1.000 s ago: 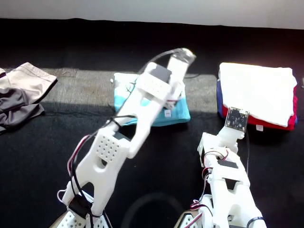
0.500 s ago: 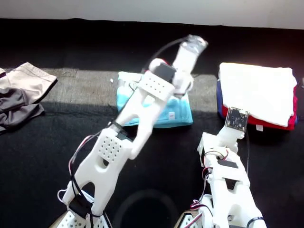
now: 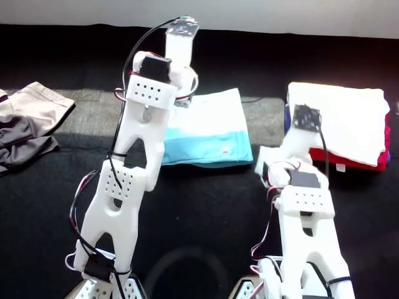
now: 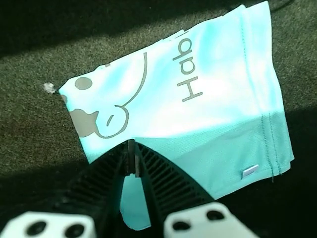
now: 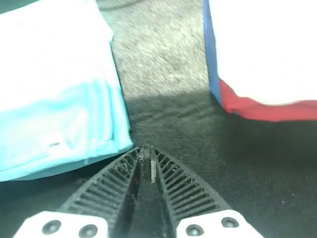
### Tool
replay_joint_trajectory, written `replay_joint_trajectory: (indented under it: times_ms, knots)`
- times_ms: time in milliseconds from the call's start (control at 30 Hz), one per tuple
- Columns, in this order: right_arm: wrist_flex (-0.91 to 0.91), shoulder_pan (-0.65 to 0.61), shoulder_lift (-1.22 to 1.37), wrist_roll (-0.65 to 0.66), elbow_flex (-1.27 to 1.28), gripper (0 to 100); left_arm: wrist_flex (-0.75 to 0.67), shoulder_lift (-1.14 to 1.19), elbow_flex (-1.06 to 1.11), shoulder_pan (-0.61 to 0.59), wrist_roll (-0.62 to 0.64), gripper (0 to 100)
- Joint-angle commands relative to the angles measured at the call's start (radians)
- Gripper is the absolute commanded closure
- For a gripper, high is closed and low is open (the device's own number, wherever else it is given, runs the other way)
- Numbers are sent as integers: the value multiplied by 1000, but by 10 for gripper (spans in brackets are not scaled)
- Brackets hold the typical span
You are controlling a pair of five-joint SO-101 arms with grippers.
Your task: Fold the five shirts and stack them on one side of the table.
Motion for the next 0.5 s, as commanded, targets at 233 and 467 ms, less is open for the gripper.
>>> replay_joint_trajectory:
  times_ms: [233,467]
  knots:
    - [44,-150,263,-11,-369,989,3,-226,351,-188,5,989]
    - [71,-150,677,-11,-693,989,-25,-231,378,-340,-2,989]
